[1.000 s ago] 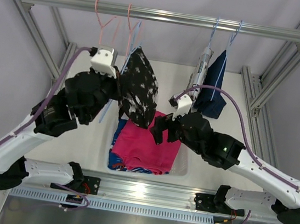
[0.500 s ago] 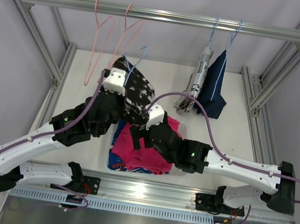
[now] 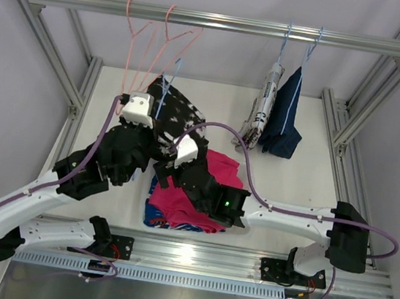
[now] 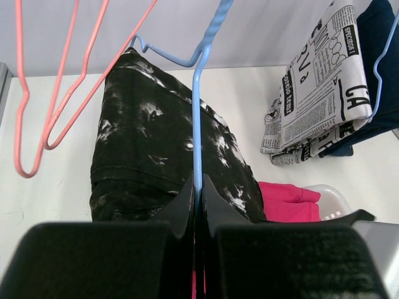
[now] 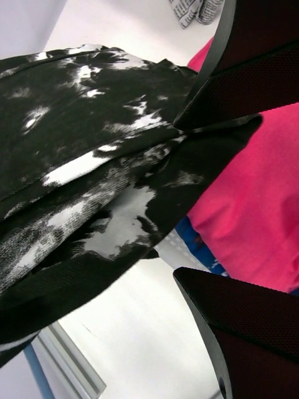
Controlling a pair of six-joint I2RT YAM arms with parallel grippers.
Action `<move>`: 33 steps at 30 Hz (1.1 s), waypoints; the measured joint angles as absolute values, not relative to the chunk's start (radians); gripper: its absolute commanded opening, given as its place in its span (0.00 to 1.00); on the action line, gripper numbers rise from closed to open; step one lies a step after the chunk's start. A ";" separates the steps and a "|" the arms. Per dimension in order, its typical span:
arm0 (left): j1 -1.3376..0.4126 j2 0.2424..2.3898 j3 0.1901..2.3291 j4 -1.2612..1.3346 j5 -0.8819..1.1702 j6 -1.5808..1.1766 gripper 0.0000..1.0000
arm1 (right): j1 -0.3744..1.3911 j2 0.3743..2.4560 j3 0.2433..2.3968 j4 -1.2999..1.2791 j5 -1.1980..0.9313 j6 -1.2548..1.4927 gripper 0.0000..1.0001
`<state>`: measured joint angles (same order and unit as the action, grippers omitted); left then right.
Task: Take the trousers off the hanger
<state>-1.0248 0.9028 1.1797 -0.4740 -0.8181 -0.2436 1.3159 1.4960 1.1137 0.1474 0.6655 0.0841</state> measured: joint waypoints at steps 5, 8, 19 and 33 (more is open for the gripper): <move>-1.006 0.888 1.177 -0.475 -0.790 -0.260 0.00 | 1.295 1.551 1.151 0.185 0.665 0.050 0.96; -1.005 0.878 1.177 -0.477 -0.778 -0.262 0.00 | 1.282 1.572 1.187 0.210 0.666 0.038 0.96; -1.002 0.862 1.177 -0.477 -0.770 -0.263 0.00 | 1.253 1.651 1.298 0.268 0.664 -0.028 0.96; -0.997 0.856 1.177 -0.464 -0.748 -0.264 0.00 | 1.235 1.734 1.382 0.285 0.627 -0.096 0.41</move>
